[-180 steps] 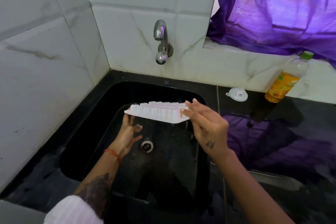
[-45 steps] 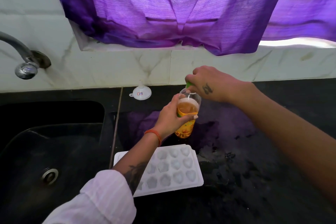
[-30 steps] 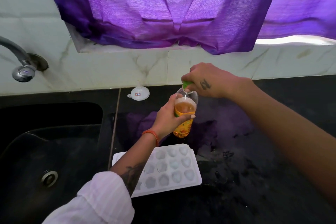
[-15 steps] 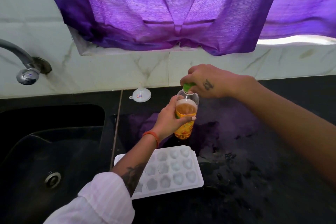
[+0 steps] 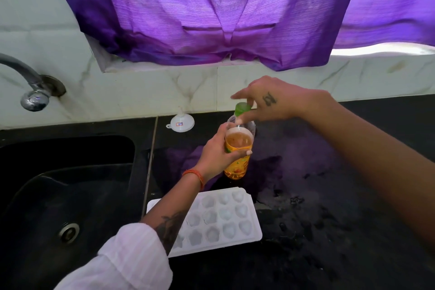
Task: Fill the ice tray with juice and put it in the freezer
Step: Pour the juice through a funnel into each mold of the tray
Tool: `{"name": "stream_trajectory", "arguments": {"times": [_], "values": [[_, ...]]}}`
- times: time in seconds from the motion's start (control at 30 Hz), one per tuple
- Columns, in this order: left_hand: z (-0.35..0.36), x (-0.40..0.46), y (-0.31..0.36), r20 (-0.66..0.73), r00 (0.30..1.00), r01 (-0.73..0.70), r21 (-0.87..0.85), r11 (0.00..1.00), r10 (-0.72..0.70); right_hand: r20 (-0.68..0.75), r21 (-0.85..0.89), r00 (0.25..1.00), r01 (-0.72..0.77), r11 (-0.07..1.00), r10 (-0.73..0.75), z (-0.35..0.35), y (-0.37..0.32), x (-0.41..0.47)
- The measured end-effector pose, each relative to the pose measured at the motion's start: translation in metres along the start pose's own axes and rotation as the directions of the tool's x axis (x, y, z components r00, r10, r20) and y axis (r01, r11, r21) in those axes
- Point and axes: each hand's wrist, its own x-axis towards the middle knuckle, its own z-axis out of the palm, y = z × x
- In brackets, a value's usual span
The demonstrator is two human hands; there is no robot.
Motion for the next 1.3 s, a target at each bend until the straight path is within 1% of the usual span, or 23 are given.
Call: {"name": "stream_trajectory", "arguments": {"times": [0.07, 0.13, 0.17, 0.23, 0.3, 0.47, 0.53, 0.6, 0.63, 0.73, 0.77, 0.87, 0.93, 1.0, 1.03, 1.1, 1.17, 1.2, 1.3], "values": [[-0.001, 0.000, 0.000, 0.002, 1.000, 0.008, 0.005, 1.000, -0.008, -0.007, -0.049, 0.998, -0.061, 0.997, 0.061, 0.003, -0.005, 0.003], [-0.002, 0.000, 0.001, 0.005, 1.000, 0.009, 0.004, 1.000, -0.009, -0.013, -0.122, 1.000, -0.026, 0.992, 0.025, 0.004, -0.013, 0.006], [-0.002, 0.000, 0.001, 0.006, 1.000, 0.011, 0.004, 1.000, -0.011, 0.000, -0.132, 1.000, 0.006, 0.991, -0.006, 0.003, -0.014, 0.006], [-0.003, 0.000, 0.001, 0.014, 1.000, 0.018, 0.000, 1.000, -0.018, 0.034, -0.111, 0.996, 0.087, 0.990, -0.084, -0.002, -0.010, 0.004], [-0.002, 0.000, 0.001, 0.019, 1.000, 0.019, -0.001, 1.000, -0.019, 0.034, -0.088, 0.989, 0.143, 0.986, -0.141, -0.007, -0.007, 0.001], [-0.003, 0.000, 0.001, 0.026, 0.999, 0.019, -0.010, 1.000, -0.019, -0.013, -0.072, 0.982, 0.186, 0.980, -0.187, -0.009, -0.005, 0.000], [-0.003, 0.000, 0.001, 0.032, 0.999, 0.029, -0.017, 0.999, -0.029, -0.028, -0.022, 0.981, 0.191, 0.981, -0.191, -0.009, -0.004, -0.002], [-0.003, 0.000, 0.001, 0.033, 0.999, 0.034, -0.021, 0.999, -0.034, -0.037, 0.072, 0.985, 0.170, 0.983, -0.168, -0.007, -0.004, -0.005], [-0.003, 0.000, 0.002, 0.030, 0.999, 0.033, -0.019, 0.999, -0.033, -0.028, 0.078, 0.991, 0.131, 0.988, -0.129, -0.005, -0.004, -0.005], [-0.001, 0.000, 0.003, 0.023, 0.999, 0.038, -0.014, 0.999, -0.038, 0.008, -0.043, 0.998, -0.057, 0.997, 0.057, -0.002, -0.006, 0.002], [-0.002, 0.000, 0.003, 0.021, 0.999, 0.037, -0.017, 0.999, -0.037, 0.013, -0.075, 0.998, -0.065, 0.995, 0.067, -0.003, -0.009, 0.004], [-0.003, 0.000, 0.003, 0.026, 0.999, 0.041, -0.028, 0.999, -0.040, 0.028, -0.110, 0.999, 0.034, 0.993, -0.031, -0.012, -0.013, 0.009], [-0.003, 0.000, 0.003, 0.033, 0.999, 0.040, -0.030, 0.999, -0.039, -0.002, -0.090, 0.994, 0.107, 0.990, -0.108, -0.021, -0.011, 0.010], [-0.003, 0.000, 0.004, 0.042, 0.998, 0.041, -0.038, 0.998, -0.040, -0.087, -0.023, 0.983, 0.161, 0.987, -0.162, -0.032, -0.005, 0.007], [-0.004, 0.000, 0.004, 0.049, 0.998, 0.042, -0.043, 0.998, -0.039, -0.150, 0.020, 0.976, 0.162, 0.987, -0.157, -0.036, 0.000, 0.003], [-0.005, 0.001, 0.005, 0.065, 0.997, 0.045, -0.046, 0.998, -0.042, -0.252, 0.099, 0.965, 0.103, 0.990, -0.075, -0.031, 0.016, -0.008], [-0.005, 0.000, 0.006, 0.074, 0.996, 0.053, -0.057, 0.997, -0.049, -0.274, 0.191, 0.961, 0.007, 0.982, 0.046, -0.006, 0.031, -0.022], [-0.006, 0.000, 0.006, 0.076, 0.996, 0.053, -0.062, 0.997, -0.048, -0.248, 0.240, 0.962, -0.049, 0.970, 0.110, 0.014, 0.036, -0.029], [-0.005, -0.005, 0.006, 0.075, 0.997, 0.030, -0.083, 0.996, -0.023, -0.087, 0.346, 0.956, -0.234, 0.908, 0.280, 0.093, 0.036, -0.045]]}}
